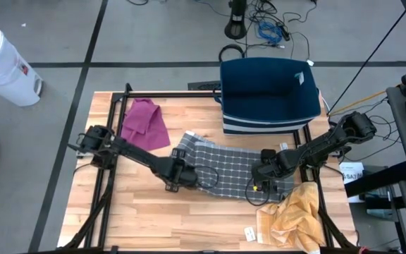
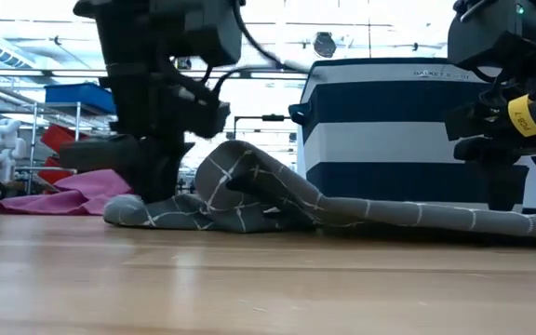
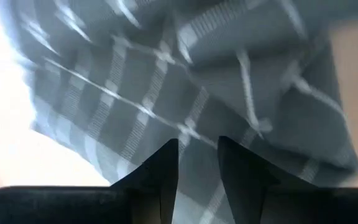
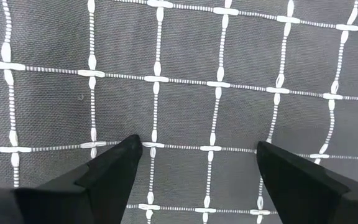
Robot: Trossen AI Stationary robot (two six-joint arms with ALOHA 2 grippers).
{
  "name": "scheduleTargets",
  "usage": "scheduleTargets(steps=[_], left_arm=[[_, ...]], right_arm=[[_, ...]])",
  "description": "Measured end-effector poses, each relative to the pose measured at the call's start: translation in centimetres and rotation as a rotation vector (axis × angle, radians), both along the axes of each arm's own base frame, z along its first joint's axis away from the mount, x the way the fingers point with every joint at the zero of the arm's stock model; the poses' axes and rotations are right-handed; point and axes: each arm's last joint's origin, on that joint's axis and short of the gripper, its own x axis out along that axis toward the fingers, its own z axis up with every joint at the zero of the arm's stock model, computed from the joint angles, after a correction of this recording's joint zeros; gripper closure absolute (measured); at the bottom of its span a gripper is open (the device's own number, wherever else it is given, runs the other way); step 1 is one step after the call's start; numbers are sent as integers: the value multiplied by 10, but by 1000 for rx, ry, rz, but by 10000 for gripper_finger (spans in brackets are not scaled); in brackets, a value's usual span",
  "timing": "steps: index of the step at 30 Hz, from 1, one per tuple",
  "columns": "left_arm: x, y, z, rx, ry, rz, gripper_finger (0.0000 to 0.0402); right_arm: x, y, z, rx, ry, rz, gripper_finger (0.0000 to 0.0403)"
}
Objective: Fold towel
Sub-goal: Fold the gray checkered towel
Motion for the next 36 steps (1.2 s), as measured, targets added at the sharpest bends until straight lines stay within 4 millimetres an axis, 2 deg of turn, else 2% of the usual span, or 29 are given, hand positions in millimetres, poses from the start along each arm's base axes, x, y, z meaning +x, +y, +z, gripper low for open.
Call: scheduleTargets(steps=[5, 9, 16, 20, 22, 28, 32, 36], left_arm=[[-11, 8, -10, -129, 70, 85, 282], [-20, 5, -11, -127, 138, 153, 282], [-44, -1, 0, -133, 254, 424, 282], [-51, -10, 3, -127, 279, 480, 282], [-53, -11, 11, -69, 276, 478, 282], [-33, -9, 41, 146, -5, 383, 282], [-14, 6, 39, 103, -86, 319, 282], [-9, 29, 35, 126, -83, 324, 282]], right_arm=[[-2, -1, 0, -6, 15, -1, 90], [-2, -1, 0, -7, 15, 2, 90], [-4, -1, 1, -12, 40, 12, 89], [-7, -2, 3, -16, 54, 10, 90], [-9, -3, 4, -16, 52, 2, 90], [-12, -4, 12, -3, 16, -17, 90], [-12, -4, 16, 11, -15, -28, 89], [-12, -4, 19, 21, -39, -58, 89]])
